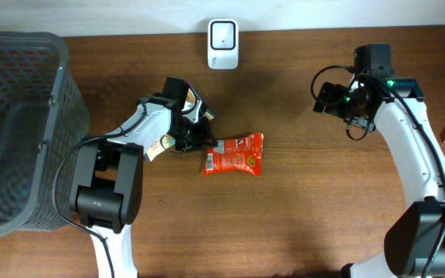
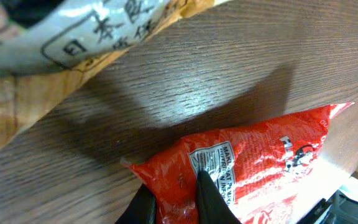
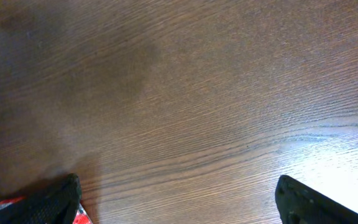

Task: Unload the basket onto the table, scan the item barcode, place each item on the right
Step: 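Lower the red snack bag back onto the table with the left gripper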

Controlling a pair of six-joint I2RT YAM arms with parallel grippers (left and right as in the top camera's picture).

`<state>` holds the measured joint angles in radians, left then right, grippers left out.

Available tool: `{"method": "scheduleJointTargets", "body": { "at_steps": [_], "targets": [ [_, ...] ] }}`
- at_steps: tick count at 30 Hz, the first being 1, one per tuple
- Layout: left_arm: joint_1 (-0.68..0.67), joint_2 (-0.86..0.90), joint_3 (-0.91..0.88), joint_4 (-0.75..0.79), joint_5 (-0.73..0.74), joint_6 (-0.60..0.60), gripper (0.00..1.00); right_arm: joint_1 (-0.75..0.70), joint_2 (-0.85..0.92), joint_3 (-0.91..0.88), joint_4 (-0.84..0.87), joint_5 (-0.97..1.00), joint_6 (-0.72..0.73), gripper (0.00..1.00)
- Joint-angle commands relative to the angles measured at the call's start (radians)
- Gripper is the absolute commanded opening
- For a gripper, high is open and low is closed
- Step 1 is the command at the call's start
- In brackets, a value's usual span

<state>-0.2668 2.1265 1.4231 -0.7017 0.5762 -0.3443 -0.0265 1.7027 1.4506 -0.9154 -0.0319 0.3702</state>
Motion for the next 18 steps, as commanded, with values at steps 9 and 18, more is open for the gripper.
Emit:
{"method": "scheduleJointTargets", "body": {
  "at_steps": [9, 18],
  "targets": [
    [-0.081, -0.286, 0.187, -0.099, -0.632, 0.119, 0.0, -0.007, -0.011, -0.001, 0.0, -0.002, 0.009, 0.98],
    [-0.146, -0.34, 0.178, 0.106, -1.001, 0.271, 0.0, -0.007, -0.011, -0.001, 0.0, -0.002, 0.009, 0.98]
  ]
}}
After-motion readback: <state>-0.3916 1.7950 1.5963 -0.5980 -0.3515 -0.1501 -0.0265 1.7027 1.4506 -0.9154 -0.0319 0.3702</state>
